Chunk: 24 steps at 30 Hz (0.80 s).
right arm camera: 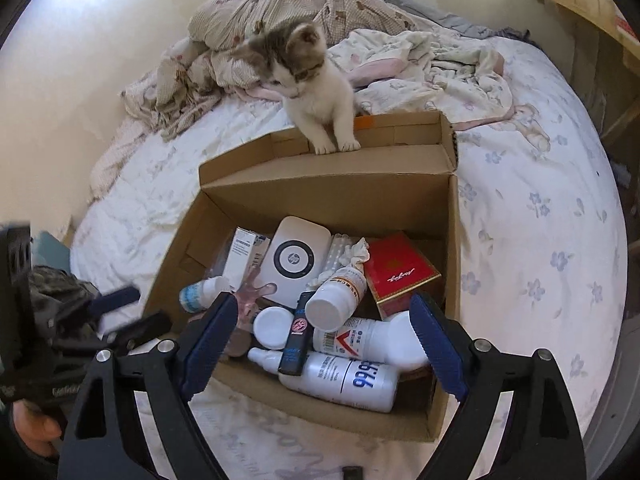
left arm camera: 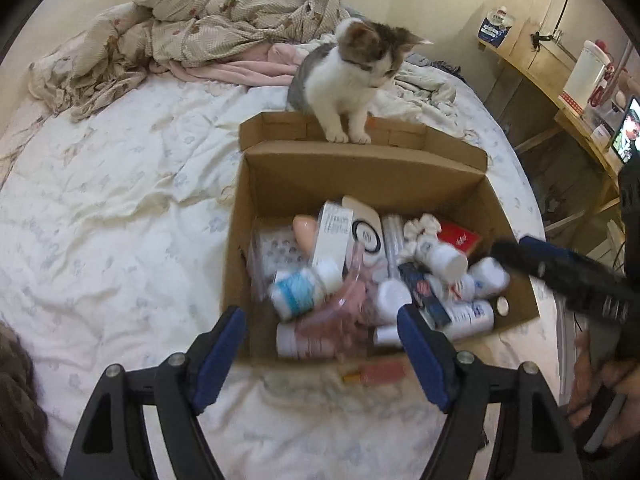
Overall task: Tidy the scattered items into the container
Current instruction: 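Carry the jar and teal-labelled bottle over the box and release them inside, then grasp the green lighter with the right tool while the left tool grasps the pink bottle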
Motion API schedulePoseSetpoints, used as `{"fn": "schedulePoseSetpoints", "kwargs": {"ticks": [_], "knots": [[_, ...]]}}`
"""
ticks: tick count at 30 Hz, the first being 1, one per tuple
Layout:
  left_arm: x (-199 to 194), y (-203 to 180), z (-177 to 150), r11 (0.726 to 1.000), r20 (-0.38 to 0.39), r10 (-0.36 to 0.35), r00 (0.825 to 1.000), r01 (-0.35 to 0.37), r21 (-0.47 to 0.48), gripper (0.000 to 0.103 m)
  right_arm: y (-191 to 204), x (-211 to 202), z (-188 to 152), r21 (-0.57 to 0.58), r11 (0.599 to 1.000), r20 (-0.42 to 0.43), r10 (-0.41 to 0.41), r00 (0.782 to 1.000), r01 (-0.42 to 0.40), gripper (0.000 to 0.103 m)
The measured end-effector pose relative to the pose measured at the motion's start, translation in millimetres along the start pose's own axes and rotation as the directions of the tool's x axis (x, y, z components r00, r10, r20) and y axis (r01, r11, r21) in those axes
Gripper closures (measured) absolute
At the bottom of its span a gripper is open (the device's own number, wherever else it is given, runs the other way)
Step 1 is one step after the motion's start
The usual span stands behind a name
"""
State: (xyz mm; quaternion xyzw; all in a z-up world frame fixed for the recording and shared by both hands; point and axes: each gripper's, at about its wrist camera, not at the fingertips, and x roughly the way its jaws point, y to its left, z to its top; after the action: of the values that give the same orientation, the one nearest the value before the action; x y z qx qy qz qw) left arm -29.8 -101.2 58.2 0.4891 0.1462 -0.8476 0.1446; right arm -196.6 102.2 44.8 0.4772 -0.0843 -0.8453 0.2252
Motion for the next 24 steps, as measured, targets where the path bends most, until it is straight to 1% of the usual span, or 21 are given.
{"fn": "schedulePoseSetpoints", "kwargs": {"ticks": [5,6,7,9,11,12,13,14,15,16,17,18,19,21,22,24], "knots": [[4,2,-32,0.999,-0.062,0.029,0.998,-0.030,-0.028,0.024,-7,-25,-7,0.038,0.999,0.032,0.031,0.999,-0.033,0.013],[8,3,-38,0.999,-0.079,0.024,0.997,-0.027,-0.042,0.024,-9,-28,-9,0.042,0.999,0.035,0.032,0.999,-0.033,0.013],[13,2,-46,0.998,-0.099,0.005,0.995,-0.011,-0.062,0.024,-13,-34,-14,0.052,0.998,0.036,0.032,0.999,-0.034,0.013],[20,-1,-55,0.997,-0.114,-0.032,0.993,0.023,-0.078,0.024,-17,-43,-24,0.058,0.998,0.039,0.022,0.999,-0.024,0.013],[31,-8,-64,0.997,-0.136,-0.029,0.990,0.018,-0.077,0.024,-17,-49,-37,0.045,0.998,0.023,0.037,0.999,-0.038,0.013],[34,-11,-66,0.997,-0.141,-0.026,0.990,0.015,-0.074,0.024,-17,-49,-45,0.036,0.998,0.000,0.049,0.999,-0.049,0.013],[39,-14,-68,0.997,-0.146,-0.020,0.989,0.009,-0.071,0.024,-15,-45,-56,0.024,0.998,-0.047,0.062,0.997,-0.061,0.013],[42,-17,-69,0.998,-0.147,-0.016,0.989,0.006,-0.070,0.024,-13,-37,-68,0.002,0.998,-0.114,0.059,0.992,-0.059,0.013],[48,-22,-69,0.998,-0.144,-0.012,0.989,0.004,-0.058,0.024,-10,-26,-82,-0.029,0.998,-0.182,0.041,0.982,-0.047,0.013],[53,-26,-69,0.999,-0.146,-0.002,0.989,-0.004,-0.043,0.024,-9,-18,-93,-0.055,0.998,-0.227,0.020,0.974,-0.033,0.013],[58,-30,-69,0.999,-0.150,0.011,0.989,-0.016,-0.030,0.024,-7,-8,-106,-0.086,0.996,-0.274,-0.011,0.962,-0.013,0.013],[65,-35,-70,1.000,-0.159,0.016,0.987,-0.020,-0.020,0.024,-6,3,-119,-0.111,0.994,-0.319,-0.034,0.947,-0.002,0.016],[73,-39,-70,1.000,-0.170,0.019,0.985,-0.021,-0.012,0.024,-5,14,-133,-0.126,0.992,-0.358,-0.053,0.932,0.008,0.023],[83,-46,-70,0.999,-0.165,0.035,0.986,-0.037,-0.005,0.024,-5,29,-151,-0.137,0.990,-0.410,-0.074,0.909,0.018,0.033],[89,-50,-69,0.999,-0.162,0.036,0.986,-0.036,-0.001,0.024,-5,35,-157,-0.148,0.989,-0.425,-0.085,0.901,0.023,0.035],[98,-57,-68,1.000,-0.157,0.006,0.988,-0.008,-0.015,0.024,-6,39,-160,-0.179,0.983,-0.417,-0.123,0.900,0.051,0.045]]}}
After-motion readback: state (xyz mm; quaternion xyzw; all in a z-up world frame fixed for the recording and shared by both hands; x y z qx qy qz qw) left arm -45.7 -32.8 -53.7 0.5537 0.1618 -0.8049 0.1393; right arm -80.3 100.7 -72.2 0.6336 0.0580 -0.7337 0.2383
